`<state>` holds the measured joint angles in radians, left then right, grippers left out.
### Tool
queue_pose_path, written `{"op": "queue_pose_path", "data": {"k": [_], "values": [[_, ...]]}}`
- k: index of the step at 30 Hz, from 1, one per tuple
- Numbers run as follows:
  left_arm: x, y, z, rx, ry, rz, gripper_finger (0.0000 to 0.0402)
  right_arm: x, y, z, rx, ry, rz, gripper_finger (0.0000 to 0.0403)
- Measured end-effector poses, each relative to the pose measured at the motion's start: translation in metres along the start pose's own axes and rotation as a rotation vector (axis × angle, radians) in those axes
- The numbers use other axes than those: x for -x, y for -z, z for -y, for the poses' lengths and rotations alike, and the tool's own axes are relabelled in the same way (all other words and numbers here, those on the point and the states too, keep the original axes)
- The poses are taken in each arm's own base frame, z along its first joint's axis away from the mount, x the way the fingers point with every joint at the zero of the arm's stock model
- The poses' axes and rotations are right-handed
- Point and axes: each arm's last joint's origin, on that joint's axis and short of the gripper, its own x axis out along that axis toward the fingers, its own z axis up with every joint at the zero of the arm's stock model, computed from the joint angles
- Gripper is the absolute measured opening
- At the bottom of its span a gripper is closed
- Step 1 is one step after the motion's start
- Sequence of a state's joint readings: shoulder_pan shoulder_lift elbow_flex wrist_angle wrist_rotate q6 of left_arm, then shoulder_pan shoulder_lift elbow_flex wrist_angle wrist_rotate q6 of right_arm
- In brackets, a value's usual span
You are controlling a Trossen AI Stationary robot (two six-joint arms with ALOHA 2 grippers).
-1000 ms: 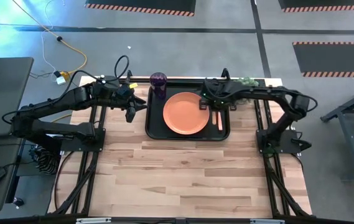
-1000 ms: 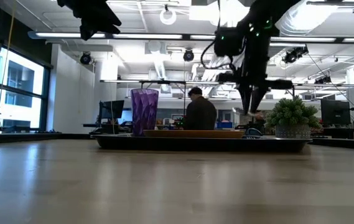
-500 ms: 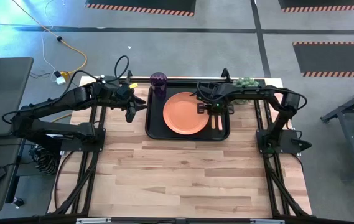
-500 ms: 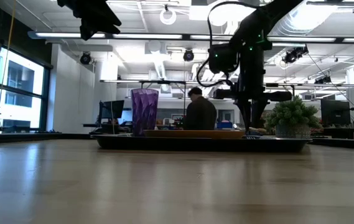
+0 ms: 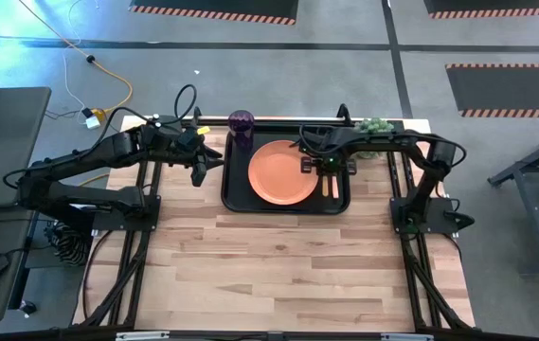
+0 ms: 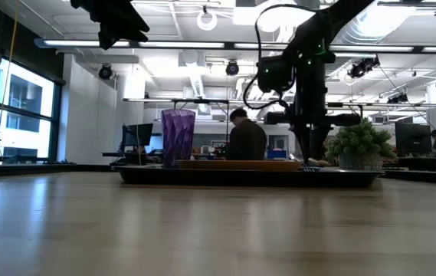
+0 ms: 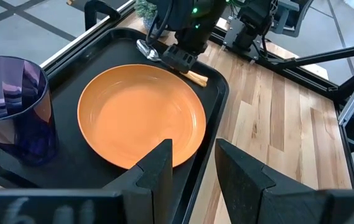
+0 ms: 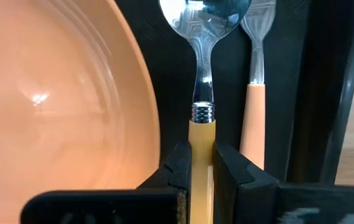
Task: Pick and place plate/cup/fork/spoon on tray
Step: Put the orange spoon on the black tray
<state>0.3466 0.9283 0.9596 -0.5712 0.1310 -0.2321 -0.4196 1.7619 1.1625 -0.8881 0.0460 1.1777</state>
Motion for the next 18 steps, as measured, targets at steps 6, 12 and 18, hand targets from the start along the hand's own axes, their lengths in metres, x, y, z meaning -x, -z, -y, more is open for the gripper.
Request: {"op": "queue_pose_path", "data": {"k": [6,12,18], "values": [[0.0,0.0,0.0,0.0,0.0,0.0,0.011,-0.016,-0.002,-0.003,0.006,0.02,-0.035,0.0016],[0.0,0.0,0.0,0.0,0.0,0.0,0.011,-0.016,-0.005,-0.001,-0.003,0.025,-0.05,0.0016],[0.0,0.0,0.0,0.0,0.0,0.0,0.011,-0.019,-0.01,-0.002,-0.005,0.012,-0.046,0.0016]]}}
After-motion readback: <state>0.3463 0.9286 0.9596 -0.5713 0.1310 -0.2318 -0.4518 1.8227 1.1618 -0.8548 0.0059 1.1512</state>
